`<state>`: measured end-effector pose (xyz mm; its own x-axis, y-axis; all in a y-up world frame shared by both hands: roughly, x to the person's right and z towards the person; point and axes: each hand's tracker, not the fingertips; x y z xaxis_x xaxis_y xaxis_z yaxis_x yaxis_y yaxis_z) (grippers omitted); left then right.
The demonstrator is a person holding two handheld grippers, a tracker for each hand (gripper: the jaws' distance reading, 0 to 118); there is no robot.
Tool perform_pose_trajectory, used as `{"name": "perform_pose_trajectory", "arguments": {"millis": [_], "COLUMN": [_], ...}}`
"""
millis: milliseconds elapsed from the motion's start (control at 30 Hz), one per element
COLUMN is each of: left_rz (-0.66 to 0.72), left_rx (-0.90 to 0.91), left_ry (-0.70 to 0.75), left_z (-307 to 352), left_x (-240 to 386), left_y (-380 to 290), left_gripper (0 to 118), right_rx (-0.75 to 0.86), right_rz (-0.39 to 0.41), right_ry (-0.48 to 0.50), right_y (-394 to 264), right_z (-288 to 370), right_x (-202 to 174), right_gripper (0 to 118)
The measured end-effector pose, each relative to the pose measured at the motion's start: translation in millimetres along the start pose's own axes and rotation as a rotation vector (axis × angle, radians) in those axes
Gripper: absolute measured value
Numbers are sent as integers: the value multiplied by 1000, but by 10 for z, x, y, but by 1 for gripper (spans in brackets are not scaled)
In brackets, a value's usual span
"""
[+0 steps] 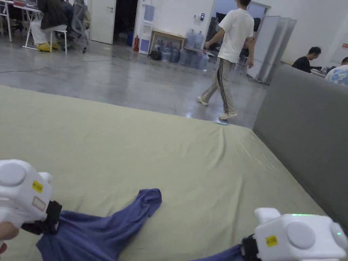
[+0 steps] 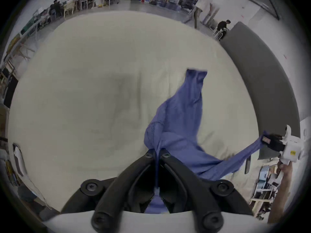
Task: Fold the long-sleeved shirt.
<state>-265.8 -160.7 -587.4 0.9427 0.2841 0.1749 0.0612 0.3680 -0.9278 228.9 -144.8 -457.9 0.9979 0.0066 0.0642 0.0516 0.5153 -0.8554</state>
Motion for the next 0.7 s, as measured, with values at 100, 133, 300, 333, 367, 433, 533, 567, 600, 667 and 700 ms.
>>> {"name": "perform_pose_trajectory", "arguments": {"millis": [100, 133, 300, 333, 367, 433, 533, 567, 600, 667, 700], "left_rz": [15, 21, 40, 38, 44, 69, 97, 104, 113, 90, 92], "left_rx": [88, 107, 199, 218, 244, 269, 320, 350, 378, 426, 437], "left_ry": [8, 3, -23, -19, -14, -24, -45, -48, -52, -46, -32], "left_z": [431, 546, 1058, 1140, 1236, 1383, 1633, 1722, 1814, 1984, 2051], "left_x": [-51, -67, -63, -55, -55, -67, -38, 17, 64, 171, 223], "left_y": [215, 283, 680, 763, 870, 1090, 1472, 1581, 1700, 1934, 2062], "left_gripper": [0, 0, 0, 0, 0, 0, 0, 0, 0, 0, 0], "right_rx": [85, 98, 207, 221, 235, 263, 315, 337, 361, 388, 412], "right_rz": [19, 25, 23, 28, 35, 37, 36, 37, 27, 17, 7], "right_ry": [-61, -74, -133, -145, -160, -181, -213, -222, -226, -224, -243], "right_y": [217, 289, 755, 855, 994, 1266, 1759, 1948, 2129, 2497, 2682], "right_z": [440, 537, 964, 1015, 1059, 1153, 1313, 1381, 1450, 1556, 1623], "right_x": [203, 243, 351, 356, 372, 379, 390, 384, 380, 401, 390], "right_gripper": [1, 1, 1, 1, 1, 1, 1, 1, 1, 1, 1]}}
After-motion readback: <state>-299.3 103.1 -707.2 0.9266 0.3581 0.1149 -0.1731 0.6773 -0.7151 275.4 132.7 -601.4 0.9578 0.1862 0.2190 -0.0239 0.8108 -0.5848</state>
